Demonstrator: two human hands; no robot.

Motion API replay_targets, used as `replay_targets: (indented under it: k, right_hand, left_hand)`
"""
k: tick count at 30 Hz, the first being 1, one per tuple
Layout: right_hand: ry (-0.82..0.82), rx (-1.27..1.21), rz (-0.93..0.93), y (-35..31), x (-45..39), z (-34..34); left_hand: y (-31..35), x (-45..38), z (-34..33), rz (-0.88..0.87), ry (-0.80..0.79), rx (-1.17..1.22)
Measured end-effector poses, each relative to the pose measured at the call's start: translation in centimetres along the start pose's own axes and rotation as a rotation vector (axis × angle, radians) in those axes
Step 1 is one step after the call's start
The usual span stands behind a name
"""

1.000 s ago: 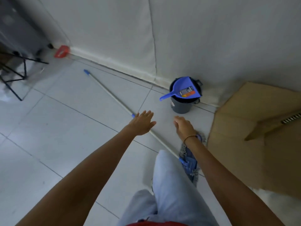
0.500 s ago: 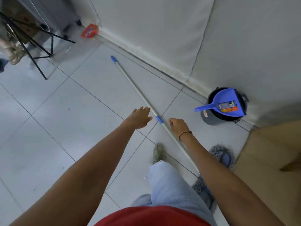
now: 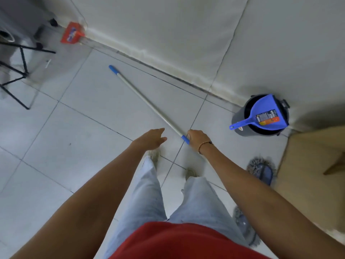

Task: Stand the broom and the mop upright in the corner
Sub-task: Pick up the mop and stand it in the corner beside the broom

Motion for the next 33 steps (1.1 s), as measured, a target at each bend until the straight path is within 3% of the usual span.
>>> replay_targets:
  k: [4,8,10,14,16,24,33]
  right_hand:
    - [-0.025,-0.05,-0.12,-1.6,-2.0,-0.3]
    - [0.031,-0.21,-0.298,-2.2,-4.9,-1.4]
    - [0.054,-0.291,-0.359,-2.0,-6.1,-2.7]
    - [0.038,-0.409,-0.491,-0.4,-7.8,-5.9]
    - [0.013,-0.447,-0.515,0.6,-9.1,-7.1]
    - [-0.014,-0.553,-0.53,3.8,-15.4,-13.1]
    - [-0.059,-0.504,-0.561,9.3,-31.3,-25.8]
  left_hand:
    - [-4.7,-1.9,2.7,0.001,-0.055,0.005]
    - [-7.6,-7.9,5.3,-0.025,-0.218,-0.05]
    - [-7.9,-11.4,6.4,-0.064,-0.168,0.046]
    - [-10.4,-16.6,6.3,-0.009,-0.06,0.678]
    - [-12.1,-18.3,6.0,0.057,0.004,0.875]
    - [-18.1,-24.8,-0.1,0.271,0.086,1.107]
    - [-24.1,-41.9,-12.3,0.393,0.338,1.153]
Point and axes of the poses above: each hand's wrist, its own x-axis away from the middle knuckle, its own z-axis out of the back of the hand, y = z × x, the point moved 1 cm from there along -x, towards the middle knuckle, and after that the axes turned 10 degrees about -z, right-handed, at the moved point
